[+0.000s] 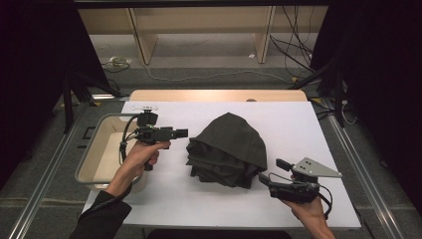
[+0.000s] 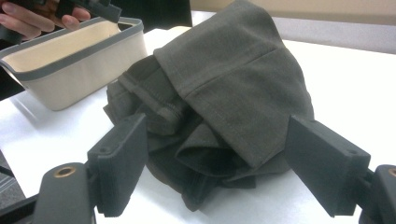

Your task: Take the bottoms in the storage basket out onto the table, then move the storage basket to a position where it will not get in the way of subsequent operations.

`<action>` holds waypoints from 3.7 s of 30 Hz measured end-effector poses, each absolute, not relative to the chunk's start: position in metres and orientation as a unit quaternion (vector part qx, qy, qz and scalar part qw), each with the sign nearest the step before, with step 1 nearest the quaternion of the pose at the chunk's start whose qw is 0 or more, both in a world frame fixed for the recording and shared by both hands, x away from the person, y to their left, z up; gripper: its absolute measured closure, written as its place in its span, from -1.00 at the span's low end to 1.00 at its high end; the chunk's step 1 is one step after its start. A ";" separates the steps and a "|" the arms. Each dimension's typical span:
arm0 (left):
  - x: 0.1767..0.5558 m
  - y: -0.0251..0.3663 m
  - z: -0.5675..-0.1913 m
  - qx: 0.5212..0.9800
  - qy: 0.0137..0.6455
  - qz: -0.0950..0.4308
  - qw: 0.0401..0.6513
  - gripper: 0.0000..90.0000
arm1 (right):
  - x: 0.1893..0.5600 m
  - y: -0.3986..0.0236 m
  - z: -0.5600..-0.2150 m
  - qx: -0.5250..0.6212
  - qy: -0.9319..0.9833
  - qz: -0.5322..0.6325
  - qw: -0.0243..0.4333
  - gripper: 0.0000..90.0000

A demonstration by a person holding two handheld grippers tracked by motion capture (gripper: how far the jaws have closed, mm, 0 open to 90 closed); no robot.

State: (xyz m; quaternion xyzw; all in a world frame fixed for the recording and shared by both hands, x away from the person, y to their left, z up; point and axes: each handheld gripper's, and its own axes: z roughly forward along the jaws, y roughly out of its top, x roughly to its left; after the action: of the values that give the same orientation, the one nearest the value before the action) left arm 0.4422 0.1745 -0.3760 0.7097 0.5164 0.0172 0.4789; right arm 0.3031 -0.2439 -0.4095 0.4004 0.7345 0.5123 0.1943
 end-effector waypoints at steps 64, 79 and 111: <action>0.448 0.317 -0.386 0.665 0.629 0.183 0.360 -0.66 | 0.306 -0.245 -0.410 0.399 0.733 0.518 0.187 -0.50; 0.443 0.346 -0.387 0.661 0.642 0.221 0.320 -0.66 | 0.306 -0.243 -0.410 0.399 0.734 0.517 0.187 -0.50; 0.435 0.386 -0.395 0.670 0.663 0.212 0.257 -0.50 | 0.305 -0.240 -0.410 0.398 0.739 0.509 0.192 -0.50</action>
State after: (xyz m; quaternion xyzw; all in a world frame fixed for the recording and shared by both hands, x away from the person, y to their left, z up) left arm 0.4348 0.3856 -0.3951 0.6701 0.6631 0.2124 0.2572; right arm 0.3046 -0.2404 -0.4100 0.3980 0.7387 0.5091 0.1916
